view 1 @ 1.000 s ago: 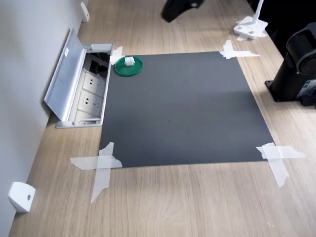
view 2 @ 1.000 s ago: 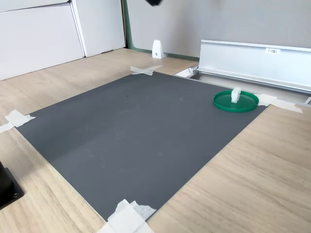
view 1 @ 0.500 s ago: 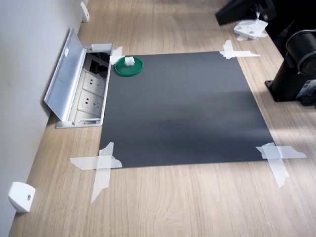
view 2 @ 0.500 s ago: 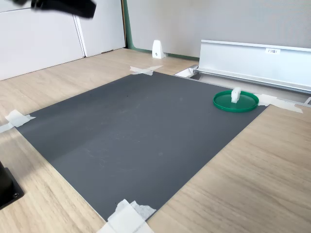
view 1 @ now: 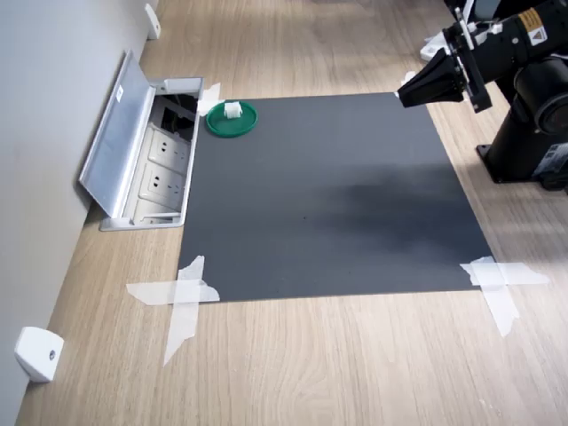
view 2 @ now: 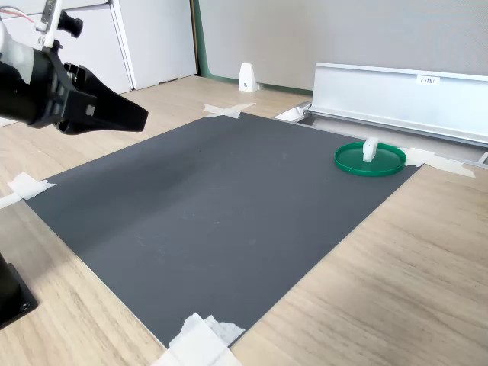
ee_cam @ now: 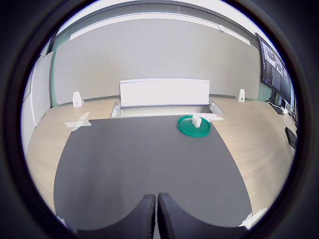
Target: Grasp a white terminal and put it on the green lid.
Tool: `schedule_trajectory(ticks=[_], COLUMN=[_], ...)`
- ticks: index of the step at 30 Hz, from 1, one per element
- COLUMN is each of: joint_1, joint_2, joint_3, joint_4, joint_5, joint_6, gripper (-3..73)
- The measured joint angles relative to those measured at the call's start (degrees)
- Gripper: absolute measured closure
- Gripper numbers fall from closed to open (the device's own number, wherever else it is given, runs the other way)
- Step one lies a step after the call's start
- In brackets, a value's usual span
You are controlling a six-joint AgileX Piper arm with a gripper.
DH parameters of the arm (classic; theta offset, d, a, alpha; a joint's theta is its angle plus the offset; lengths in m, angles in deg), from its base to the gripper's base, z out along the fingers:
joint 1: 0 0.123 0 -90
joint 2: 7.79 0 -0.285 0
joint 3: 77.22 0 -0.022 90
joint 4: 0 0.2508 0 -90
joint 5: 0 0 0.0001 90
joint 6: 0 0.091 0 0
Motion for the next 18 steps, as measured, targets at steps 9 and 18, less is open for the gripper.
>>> schedule_trajectory(ticks=[9, 18], joint_1=[0.0, 0.0], joint_2=[0.0, 0.0], joint_3=[0.0, 0.0], joint_4=[-1.3, -1.4], joint_5=[-0.2, -0.2], joint_6=[0.0, 0.0], gripper=[70.2, 70.2])
